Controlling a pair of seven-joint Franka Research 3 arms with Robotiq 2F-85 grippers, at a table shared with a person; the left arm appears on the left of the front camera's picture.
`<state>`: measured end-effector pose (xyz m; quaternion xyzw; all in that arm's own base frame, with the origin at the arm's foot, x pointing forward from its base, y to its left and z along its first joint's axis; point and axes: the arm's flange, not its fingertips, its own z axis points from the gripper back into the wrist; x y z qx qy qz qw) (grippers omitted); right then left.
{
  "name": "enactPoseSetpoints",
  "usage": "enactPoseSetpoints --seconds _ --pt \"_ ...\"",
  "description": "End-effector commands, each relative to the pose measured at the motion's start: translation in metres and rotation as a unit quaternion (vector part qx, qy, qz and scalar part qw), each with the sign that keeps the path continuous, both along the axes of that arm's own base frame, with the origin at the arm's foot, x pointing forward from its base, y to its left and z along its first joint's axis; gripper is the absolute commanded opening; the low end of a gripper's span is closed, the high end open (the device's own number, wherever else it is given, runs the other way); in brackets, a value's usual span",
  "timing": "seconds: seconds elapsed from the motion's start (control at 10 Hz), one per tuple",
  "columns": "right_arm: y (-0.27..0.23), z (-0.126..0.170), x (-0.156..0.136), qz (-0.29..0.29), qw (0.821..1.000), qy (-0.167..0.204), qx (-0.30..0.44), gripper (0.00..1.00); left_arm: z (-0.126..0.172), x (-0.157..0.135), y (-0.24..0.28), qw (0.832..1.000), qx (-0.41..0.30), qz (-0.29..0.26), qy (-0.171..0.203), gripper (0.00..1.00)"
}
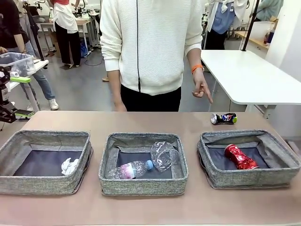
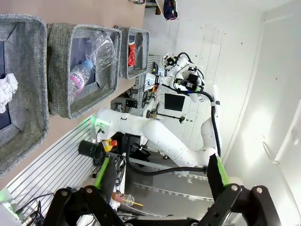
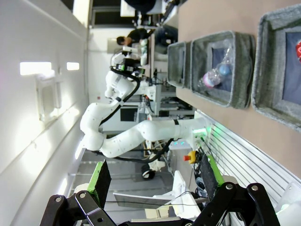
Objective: Sort the waste into the appropriate baskets.
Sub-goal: Pick up the waste item pointed out by the person.
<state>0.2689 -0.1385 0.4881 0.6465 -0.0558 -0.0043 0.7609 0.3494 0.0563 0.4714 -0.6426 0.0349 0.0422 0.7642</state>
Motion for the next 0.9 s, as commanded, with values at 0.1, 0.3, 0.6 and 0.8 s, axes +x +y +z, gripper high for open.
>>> enactPoseSetpoints --seconds 0.1,0.3,0.6,0.8 --pt "0.0 0.0 0.0 0.0 1.0 0.0 0.0 1.0 0.001 0.0 0.001 1.0 -0.005 -0.004 -0.004 1.0" --pt "0.032 -0.015 0.015 0.026 0.893 -0.3 -0.335 1.0 0.001 0.0 0.001 1.0 -0.005 -0.004 -0.004 1.0" --pt "0.084 -0.025 0.083 0.1 0.693 -0.415 -0.581 1.0 0.001 0.0 0.001 1.0 -0.005 -0.004 -0.004 1.0" --pt "0.109 -0.032 0.122 -0.047 0.576 -0.423 -0.698 1.0 0.001 0.0 0.001 1.0 -0.005 -0.004 -0.004 1.0"
